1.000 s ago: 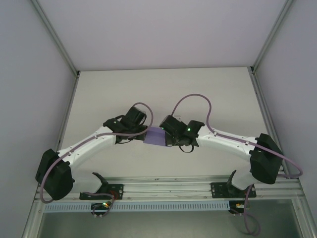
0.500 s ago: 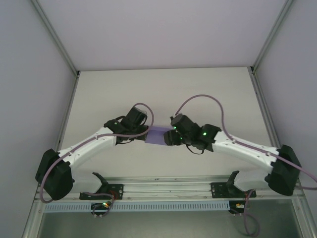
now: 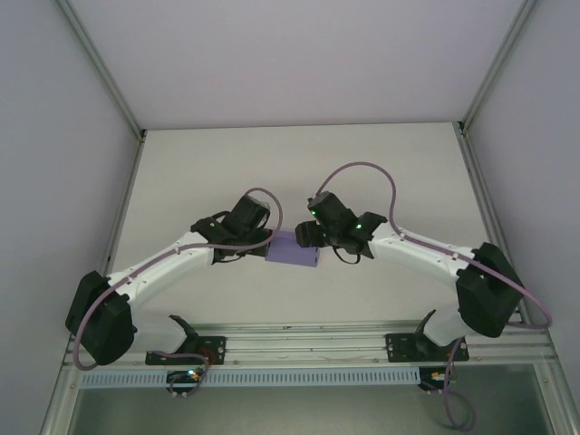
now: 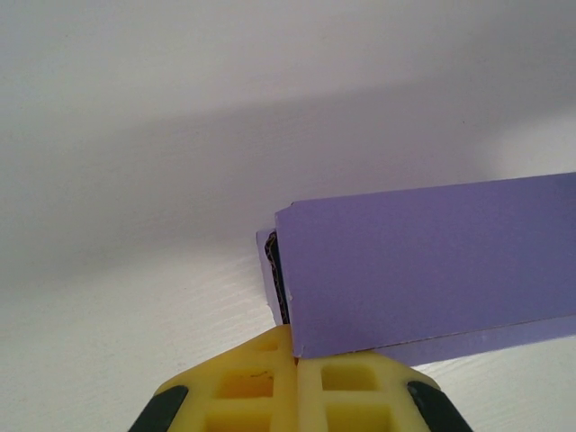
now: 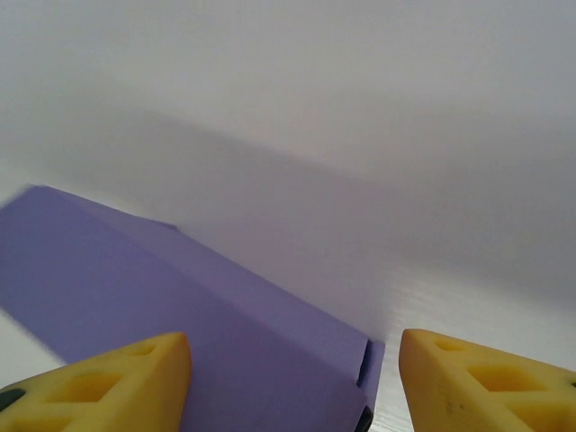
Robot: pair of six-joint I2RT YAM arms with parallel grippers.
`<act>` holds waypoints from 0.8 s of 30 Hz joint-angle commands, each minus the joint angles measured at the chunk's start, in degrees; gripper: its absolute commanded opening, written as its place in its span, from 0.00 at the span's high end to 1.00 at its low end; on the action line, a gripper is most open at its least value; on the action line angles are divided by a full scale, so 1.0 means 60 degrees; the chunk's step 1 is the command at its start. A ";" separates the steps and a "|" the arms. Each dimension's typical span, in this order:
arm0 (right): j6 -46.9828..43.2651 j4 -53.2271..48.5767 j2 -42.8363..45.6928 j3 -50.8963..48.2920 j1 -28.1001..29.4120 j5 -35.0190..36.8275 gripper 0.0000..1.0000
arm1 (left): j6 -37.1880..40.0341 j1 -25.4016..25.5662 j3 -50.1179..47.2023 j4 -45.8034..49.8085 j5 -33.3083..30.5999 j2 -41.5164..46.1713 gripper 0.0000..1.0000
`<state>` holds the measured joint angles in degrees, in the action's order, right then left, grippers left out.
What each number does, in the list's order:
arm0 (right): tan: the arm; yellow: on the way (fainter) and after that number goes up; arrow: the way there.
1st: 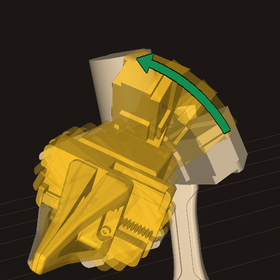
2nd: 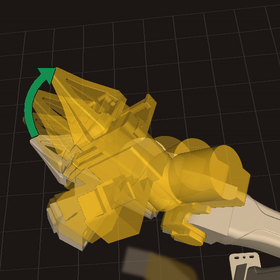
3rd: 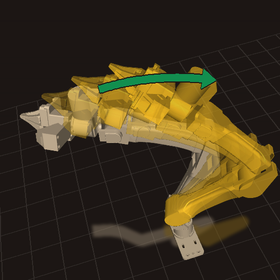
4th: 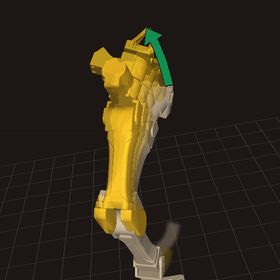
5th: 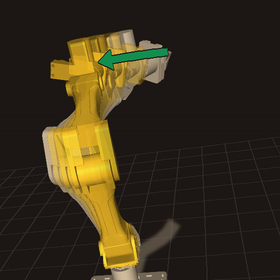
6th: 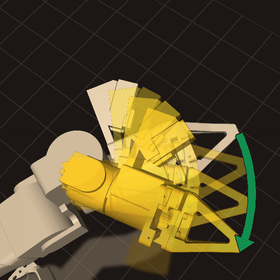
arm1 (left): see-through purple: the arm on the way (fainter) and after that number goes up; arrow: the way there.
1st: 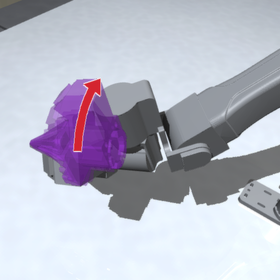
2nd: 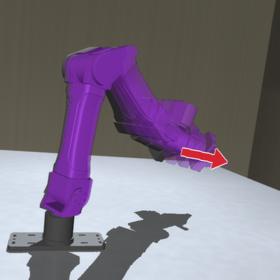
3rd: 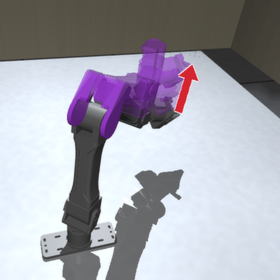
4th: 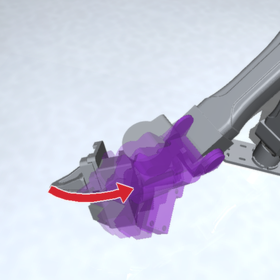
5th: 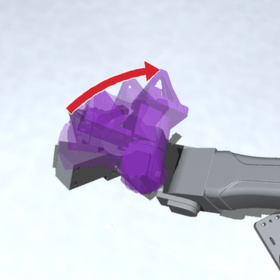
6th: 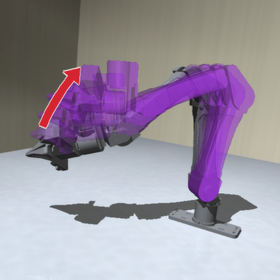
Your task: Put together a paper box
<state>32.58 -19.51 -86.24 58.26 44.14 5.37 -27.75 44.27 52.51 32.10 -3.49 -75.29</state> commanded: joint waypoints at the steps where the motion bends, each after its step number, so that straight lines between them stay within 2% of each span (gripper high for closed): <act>1: 0.0237 -0.0187 -0.0371 -0.0240 0.0009 -0.0001 0.38 | 0.0360 0.0132 -0.0098 0.1483 0.0567 -0.0282 0.93; 3: 0.0428 -0.0258 -0.0546 -0.0452 0.0011 -0.0008 0.38 | 0.0548 0.0122 0.0100 0.1506 0.0560 -0.0139 0.69; 4: 0.0567 -0.0236 -0.0602 -0.0581 0.0013 -0.0074 0.38 | 0.0570 0.0133 0.0177 0.1492 0.0569 -0.0050 0.65; 10: 0.1041 0.0113 -0.0630 -0.1152 0.0026 -0.0367 0.41 | 0.0621 -0.0034 0.0772 0.1473 0.1235 0.0839 0.52; 15: 0.1090 0.0226 -0.0543 -0.1363 0.0004 -0.0411 0.42 | 0.0100 -0.0809 0.0886 0.1087 0.1654 0.1410 0.33; 19: 0.1071 0.0278 -0.0472 -0.1517 -0.0010 -0.0296 0.44 | -0.0373 -0.1780 0.0354 0.0245 0.2389 0.1026 0.38; 24: 0.1042 0.0451 -0.0565 -0.1608 -0.0084 -0.0462 0.44 | -0.0828 -0.2296 -0.0680 -0.1431 0.3609 0.0063 0.39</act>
<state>38.22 -8.21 -86.32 52.29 43.75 4.54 -29.67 31.40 51.99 29.15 11.88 -72.25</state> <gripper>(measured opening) 0.561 0.610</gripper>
